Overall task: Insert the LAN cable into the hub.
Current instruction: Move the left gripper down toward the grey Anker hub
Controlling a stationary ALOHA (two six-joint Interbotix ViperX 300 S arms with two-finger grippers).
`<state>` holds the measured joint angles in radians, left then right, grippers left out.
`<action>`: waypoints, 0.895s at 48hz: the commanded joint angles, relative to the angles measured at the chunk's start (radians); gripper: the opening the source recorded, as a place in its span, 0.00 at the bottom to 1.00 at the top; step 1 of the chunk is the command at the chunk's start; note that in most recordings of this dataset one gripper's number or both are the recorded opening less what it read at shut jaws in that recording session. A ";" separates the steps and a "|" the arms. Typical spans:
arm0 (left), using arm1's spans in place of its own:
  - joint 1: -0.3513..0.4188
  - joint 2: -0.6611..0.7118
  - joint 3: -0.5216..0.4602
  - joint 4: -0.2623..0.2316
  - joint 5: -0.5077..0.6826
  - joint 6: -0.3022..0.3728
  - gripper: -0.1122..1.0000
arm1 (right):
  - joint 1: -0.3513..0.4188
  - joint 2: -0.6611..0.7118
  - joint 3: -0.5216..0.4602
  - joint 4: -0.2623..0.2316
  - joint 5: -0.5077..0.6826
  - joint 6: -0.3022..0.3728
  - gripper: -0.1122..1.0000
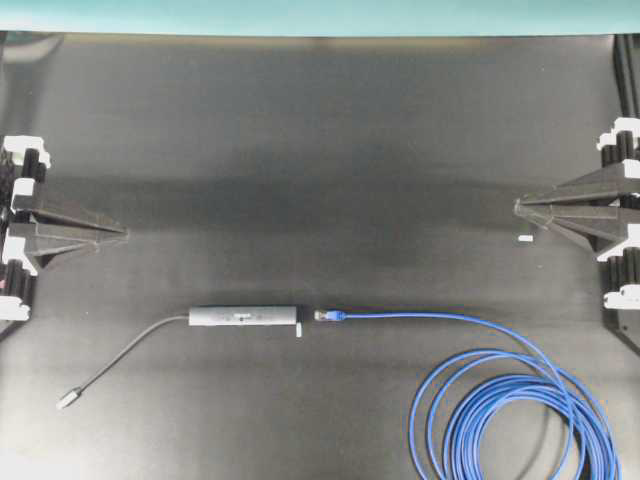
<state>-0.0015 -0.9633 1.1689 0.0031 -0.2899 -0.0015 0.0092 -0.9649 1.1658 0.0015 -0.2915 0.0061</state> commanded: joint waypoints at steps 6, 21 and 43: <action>0.020 0.057 -0.031 0.043 0.014 -0.014 0.12 | -0.005 0.069 -0.051 0.031 0.087 0.025 0.09; 0.000 0.103 -0.075 0.043 0.158 -0.020 0.10 | 0.046 0.307 -0.186 0.034 0.310 0.077 0.09; -0.041 0.216 0.060 0.041 -0.140 -0.120 0.42 | 0.054 0.574 -0.331 0.032 0.408 0.072 0.24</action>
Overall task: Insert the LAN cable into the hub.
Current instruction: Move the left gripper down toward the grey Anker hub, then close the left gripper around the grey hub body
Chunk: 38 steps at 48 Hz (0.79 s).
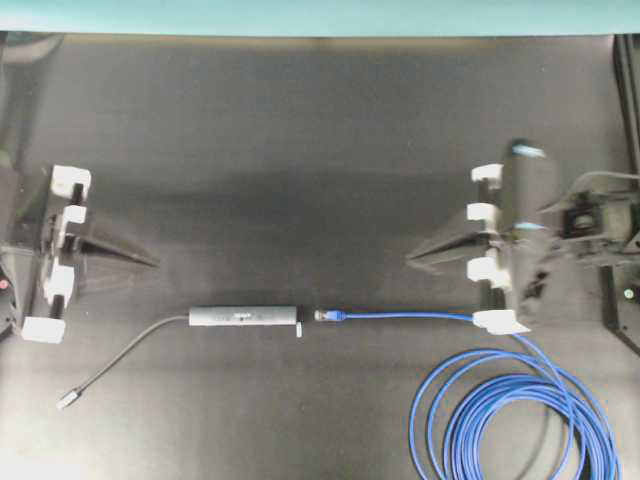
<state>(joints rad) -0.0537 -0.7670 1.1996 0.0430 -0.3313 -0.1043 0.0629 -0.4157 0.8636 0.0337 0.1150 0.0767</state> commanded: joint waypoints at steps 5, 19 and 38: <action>0.015 0.043 0.067 0.003 -0.176 -0.025 0.71 | 0.008 0.052 -0.040 0.000 0.017 0.002 0.50; 0.029 0.175 0.164 0.003 -0.380 -0.075 0.65 | 0.017 0.092 -0.023 0.000 0.014 0.011 0.85; 0.012 0.532 0.101 0.003 -0.543 -0.103 0.67 | 0.015 0.121 -0.017 0.000 0.006 0.032 0.85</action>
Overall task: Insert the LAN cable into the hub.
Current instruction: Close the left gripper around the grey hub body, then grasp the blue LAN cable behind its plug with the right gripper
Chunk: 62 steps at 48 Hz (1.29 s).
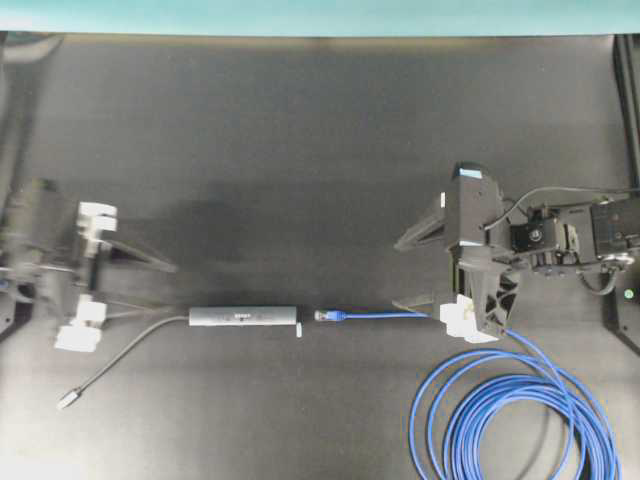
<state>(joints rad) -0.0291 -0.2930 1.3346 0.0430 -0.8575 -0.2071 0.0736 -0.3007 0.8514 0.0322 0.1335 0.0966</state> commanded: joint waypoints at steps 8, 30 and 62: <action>-0.041 0.209 -0.069 0.003 -0.104 -0.002 0.67 | 0.009 0.006 -0.003 0.000 -0.012 0.025 0.85; -0.037 0.457 -0.175 0.003 -0.198 0.000 0.67 | 0.015 0.005 -0.002 0.002 -0.014 0.054 0.85; -0.051 0.563 -0.232 0.003 -0.199 0.044 0.39 | 0.023 0.003 0.000 0.002 -0.032 0.064 0.85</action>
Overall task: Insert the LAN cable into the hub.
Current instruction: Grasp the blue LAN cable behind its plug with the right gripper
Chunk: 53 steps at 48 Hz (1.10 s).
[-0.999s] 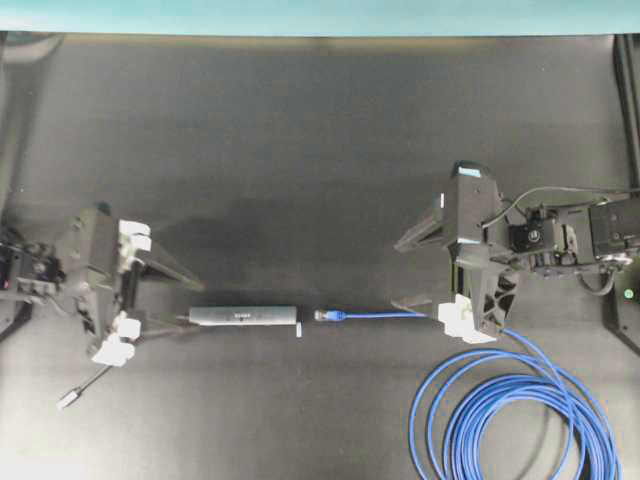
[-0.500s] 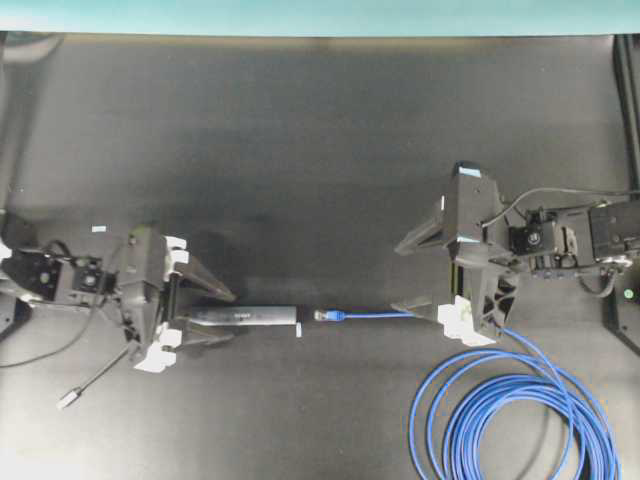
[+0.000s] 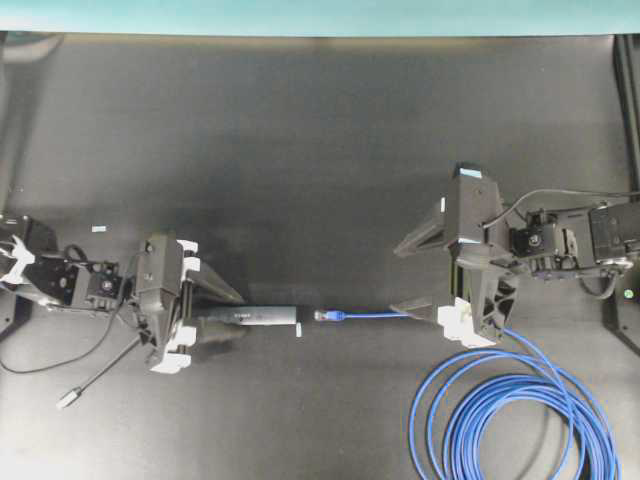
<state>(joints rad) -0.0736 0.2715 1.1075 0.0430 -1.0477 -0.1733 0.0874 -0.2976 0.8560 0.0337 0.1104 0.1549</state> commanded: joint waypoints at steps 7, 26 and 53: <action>-0.012 -0.017 -0.012 0.003 0.011 0.031 0.35 | 0.011 0.006 0.006 0.000 -0.028 0.006 0.85; 0.003 -0.291 -0.064 0.003 0.360 0.040 0.35 | 0.025 0.156 0.035 0.000 -0.270 0.002 0.85; 0.017 -0.499 -0.071 0.003 0.637 0.037 0.35 | 0.046 0.471 -0.051 0.000 -0.486 -0.006 0.85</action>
<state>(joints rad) -0.0552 -0.2132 1.0462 0.0430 -0.4096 -0.1335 0.1150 0.1457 0.8299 0.0337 -0.3666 0.1534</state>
